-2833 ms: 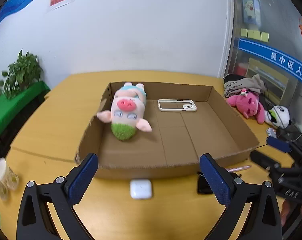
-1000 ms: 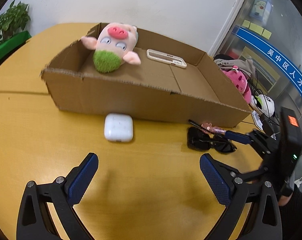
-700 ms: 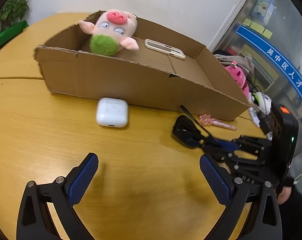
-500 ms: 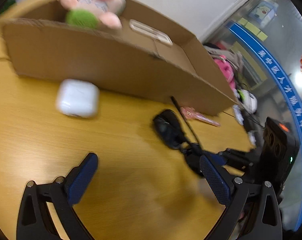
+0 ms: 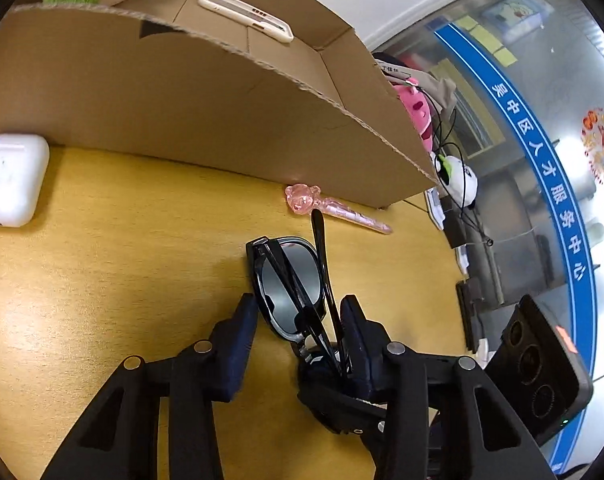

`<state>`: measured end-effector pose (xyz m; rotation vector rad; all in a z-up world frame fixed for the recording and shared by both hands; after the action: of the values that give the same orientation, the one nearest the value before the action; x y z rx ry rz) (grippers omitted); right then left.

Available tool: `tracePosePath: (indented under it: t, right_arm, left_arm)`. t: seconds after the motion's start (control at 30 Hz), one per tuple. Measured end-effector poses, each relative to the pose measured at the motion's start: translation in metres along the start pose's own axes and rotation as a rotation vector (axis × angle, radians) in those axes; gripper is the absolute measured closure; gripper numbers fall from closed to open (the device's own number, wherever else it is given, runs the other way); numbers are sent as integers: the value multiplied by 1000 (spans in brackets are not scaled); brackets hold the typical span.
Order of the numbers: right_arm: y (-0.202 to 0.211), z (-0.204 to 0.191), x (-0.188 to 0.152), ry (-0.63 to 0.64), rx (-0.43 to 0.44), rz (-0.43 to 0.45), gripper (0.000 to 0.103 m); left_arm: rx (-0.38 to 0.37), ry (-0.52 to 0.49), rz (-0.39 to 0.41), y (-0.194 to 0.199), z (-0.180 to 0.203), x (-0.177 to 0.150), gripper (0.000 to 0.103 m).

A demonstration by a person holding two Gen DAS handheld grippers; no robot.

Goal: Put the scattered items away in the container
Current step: 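Lower the right gripper onto the black sunglasses and close on them, then lift the sunglasses with the right gripper and carry them into the box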

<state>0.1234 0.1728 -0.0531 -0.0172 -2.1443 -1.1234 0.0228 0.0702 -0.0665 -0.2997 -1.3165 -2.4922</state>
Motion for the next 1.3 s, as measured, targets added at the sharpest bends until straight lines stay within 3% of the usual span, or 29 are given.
tracePosePath:
  t: [0.13, 0.33, 0.4, 0.57, 0.83, 1.1, 1.3]
  right_arm:
    - [0, -1, 0, 0, 6, 8, 93]
    - [7, -7, 0, 16, 15, 24, 93]
    - [11, -10, 2, 28, 13, 40, 93]
    - [22, -18, 13, 47, 12, 82, 93]
    - [21, -12, 18, 6, 57, 88, 94]
    - [40, -18, 31, 28, 84, 158, 94]
    - [61, -24, 55, 58, 99, 223, 94]
  left_arm:
    - [9, -1, -4, -4, 2, 0, 61]
    - [-20, -7, 15, 6, 4, 0, 73]
    - [-53, -23, 25, 15, 10, 1, 92]
    - [-29, -100, 79, 37, 30, 10, 92]
    - [-31, -85, 76, 35, 30, 13, 92]
    - [-4, -126, 141, 63, 54, 22, 92]
    - [31, -194, 207, 92, 83, 46, 92]
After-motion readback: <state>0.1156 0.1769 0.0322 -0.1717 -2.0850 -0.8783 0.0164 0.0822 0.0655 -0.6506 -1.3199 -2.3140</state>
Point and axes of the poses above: each gripper's, at about its wrist camera, not at the fingertips, and y roughly against the way its jaws point, z to its right, x to its top, the point moved 3 cm from there along -y, roughly the way its jaws point, and after that the axes turned 9 degrees about x, right-handed, at the moved point
